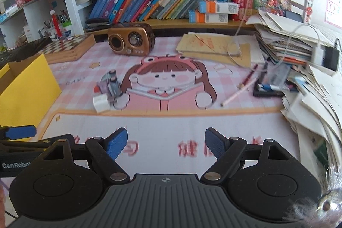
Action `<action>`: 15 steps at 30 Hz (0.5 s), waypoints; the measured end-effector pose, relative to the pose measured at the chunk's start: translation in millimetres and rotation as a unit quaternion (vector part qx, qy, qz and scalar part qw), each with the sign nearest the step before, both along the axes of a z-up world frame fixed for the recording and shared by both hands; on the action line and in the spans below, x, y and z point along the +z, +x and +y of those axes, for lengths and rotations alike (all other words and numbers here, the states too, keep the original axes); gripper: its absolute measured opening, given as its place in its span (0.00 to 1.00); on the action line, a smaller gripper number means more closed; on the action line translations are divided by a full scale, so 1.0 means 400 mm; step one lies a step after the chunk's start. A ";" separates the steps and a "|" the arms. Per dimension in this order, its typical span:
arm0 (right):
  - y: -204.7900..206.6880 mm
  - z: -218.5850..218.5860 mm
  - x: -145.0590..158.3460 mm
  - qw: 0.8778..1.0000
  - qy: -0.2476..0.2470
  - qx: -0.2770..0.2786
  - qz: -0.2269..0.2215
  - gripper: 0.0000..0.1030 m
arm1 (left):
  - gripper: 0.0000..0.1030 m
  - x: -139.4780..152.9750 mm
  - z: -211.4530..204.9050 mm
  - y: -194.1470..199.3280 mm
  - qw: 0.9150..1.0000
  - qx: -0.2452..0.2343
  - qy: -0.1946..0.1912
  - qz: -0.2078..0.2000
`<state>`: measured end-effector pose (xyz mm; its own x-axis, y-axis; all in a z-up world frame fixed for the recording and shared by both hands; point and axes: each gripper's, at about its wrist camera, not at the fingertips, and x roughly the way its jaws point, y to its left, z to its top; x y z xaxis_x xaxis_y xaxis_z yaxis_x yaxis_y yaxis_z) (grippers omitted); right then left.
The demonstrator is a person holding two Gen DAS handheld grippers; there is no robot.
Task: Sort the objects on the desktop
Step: 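Move both grippers toward the white charger cube and grey toy car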
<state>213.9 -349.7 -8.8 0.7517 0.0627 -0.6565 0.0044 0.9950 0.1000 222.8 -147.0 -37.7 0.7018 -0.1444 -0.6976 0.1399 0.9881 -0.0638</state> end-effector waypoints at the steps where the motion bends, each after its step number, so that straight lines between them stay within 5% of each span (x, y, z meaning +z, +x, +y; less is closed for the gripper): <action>1: 0.013 -0.002 -0.001 1.000 0.000 0.002 -0.002 0.77 | 0.90 -0.003 -0.005 0.013 1.000 0.002 0.001 -0.002; 15: 0.150 -0.015 0.023 0.999 -0.002 0.027 -0.018 0.77 | 0.77 -0.073 -0.066 0.173 1.000 0.023 0.002 0.006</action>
<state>273.9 -355.8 0.4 0.7701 0.1005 -0.6299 -0.0527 0.9942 0.0942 292.2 -173.4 -66.8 0.6987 -0.1096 -0.7069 0.0933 0.9937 -0.0618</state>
